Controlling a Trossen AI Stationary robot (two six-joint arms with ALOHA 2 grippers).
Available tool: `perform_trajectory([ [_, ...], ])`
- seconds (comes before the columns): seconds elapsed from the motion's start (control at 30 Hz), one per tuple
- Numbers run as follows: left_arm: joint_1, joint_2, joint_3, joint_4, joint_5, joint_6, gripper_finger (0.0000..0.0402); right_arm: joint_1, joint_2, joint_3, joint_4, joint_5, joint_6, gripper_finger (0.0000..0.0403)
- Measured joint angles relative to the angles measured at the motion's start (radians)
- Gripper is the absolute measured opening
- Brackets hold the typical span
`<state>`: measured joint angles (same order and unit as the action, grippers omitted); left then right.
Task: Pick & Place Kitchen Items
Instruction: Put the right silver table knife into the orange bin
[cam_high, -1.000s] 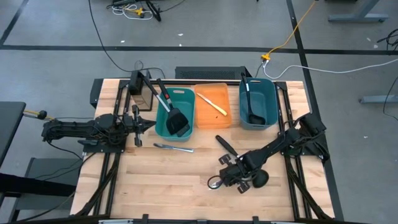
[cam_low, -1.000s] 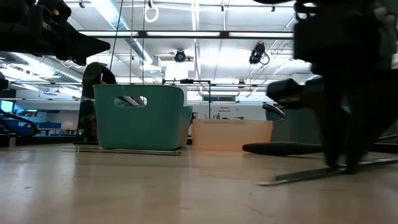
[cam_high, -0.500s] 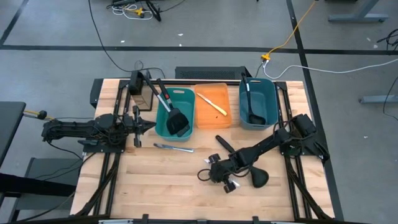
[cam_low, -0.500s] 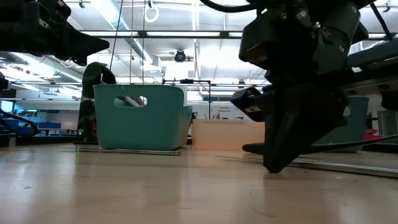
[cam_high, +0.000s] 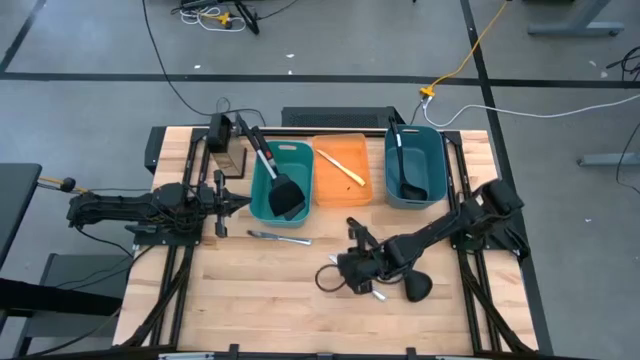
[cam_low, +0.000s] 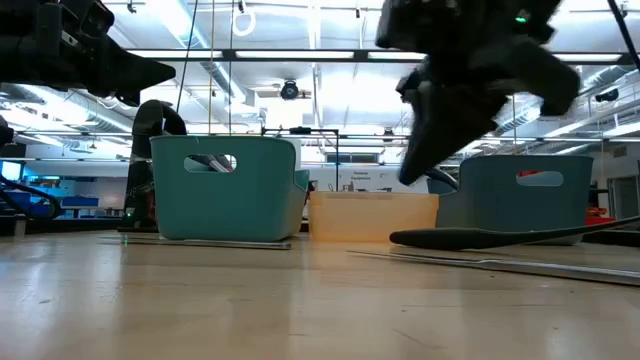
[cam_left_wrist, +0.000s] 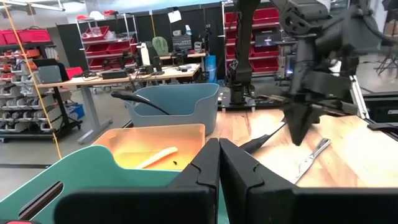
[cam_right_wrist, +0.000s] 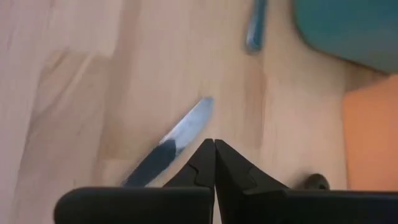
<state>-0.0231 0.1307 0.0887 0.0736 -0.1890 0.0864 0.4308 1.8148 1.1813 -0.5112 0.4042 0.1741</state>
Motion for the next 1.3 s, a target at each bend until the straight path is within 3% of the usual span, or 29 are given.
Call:
perform_trajectory([
  [0.23, 0.0, 0.0, 0.0, 0.0, 0.0, -0.001, 0.0013, -0.032, 0.047, -0.063, 0.028, -0.041, 0.122, 0.0002],
  [0.43, 0.0, 0.0, 0.0, -0.001, 0.0, -0.001, 0.0009, -0.054, 0.098, -0.09, 0.155, -0.084, 0.12, 0.0001],
  [1.3, 0.0, 0.0, 0.0, -0.005, -0.001, -0.001, 0.0013, -0.03, 0.141, -0.088, 0.288, -0.174, 0.102, 0.0],
])
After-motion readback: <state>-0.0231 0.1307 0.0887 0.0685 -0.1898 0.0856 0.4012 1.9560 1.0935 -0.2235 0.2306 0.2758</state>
